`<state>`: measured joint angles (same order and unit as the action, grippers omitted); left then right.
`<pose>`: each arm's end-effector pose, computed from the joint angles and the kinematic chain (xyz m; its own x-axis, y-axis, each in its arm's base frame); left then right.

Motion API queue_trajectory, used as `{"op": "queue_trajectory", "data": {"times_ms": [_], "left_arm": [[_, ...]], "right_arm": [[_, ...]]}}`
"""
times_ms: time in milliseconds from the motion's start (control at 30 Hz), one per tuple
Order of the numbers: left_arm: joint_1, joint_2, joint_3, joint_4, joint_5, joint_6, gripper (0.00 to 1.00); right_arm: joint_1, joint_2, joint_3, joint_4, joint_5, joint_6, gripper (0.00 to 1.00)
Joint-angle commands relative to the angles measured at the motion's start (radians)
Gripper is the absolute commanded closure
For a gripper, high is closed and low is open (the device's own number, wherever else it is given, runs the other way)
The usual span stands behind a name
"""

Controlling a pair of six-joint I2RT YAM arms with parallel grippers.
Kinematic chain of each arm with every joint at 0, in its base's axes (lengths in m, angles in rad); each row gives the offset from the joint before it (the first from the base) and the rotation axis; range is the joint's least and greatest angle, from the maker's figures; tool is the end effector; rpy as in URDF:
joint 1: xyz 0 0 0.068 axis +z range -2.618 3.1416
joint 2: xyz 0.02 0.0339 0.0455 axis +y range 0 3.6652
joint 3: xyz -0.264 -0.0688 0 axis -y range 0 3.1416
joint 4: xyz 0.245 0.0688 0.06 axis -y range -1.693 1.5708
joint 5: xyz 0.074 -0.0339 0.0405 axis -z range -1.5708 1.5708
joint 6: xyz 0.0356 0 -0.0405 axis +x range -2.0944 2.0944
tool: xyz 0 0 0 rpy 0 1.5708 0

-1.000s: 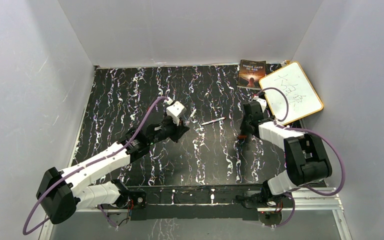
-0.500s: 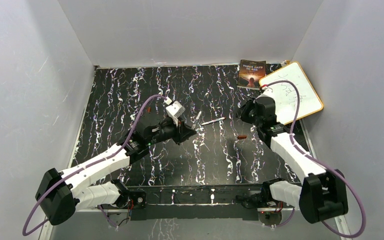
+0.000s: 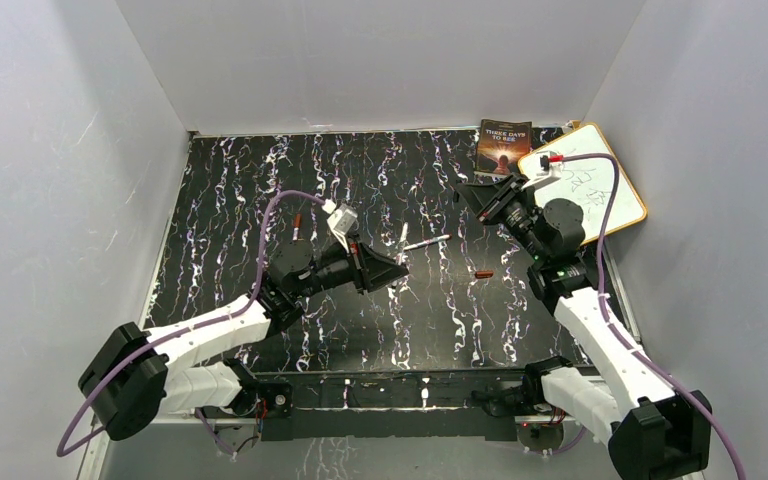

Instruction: Insert the pens into the pen caps

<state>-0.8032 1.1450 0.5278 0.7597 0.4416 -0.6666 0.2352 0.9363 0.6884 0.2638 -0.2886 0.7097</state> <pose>0.1631 -0.1909 0.2761 -0.5064 -0.2803 -0.8155 0.8031 0.1910 -0.5643 0.2153 0.0620 0.3259 -0.3142 0.5671 -0.7614 -0.3895 0.6544 0.6481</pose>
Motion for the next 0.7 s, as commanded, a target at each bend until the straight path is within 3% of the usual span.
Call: {"op": "queue_trajectory", "data": {"times_ms": [0,233,667], "left_arm": [[-0.008,0.005,0.052,0.164,0.003,-0.077,1.00],[-0.008,0.052,0.073,0.298,0.003,-0.181,1.00],[-0.008,0.093,0.079,0.327,-0.002,-0.207,1.00]], "right_arm": [[0.023,-0.035,0.044,0.169,-0.069,0.082,1.00],[0.085,-0.024,0.090,0.203,-0.060,0.081,1.00],[0.238,0.079,0.153,0.276,-0.019,0.065,1.00]]}}
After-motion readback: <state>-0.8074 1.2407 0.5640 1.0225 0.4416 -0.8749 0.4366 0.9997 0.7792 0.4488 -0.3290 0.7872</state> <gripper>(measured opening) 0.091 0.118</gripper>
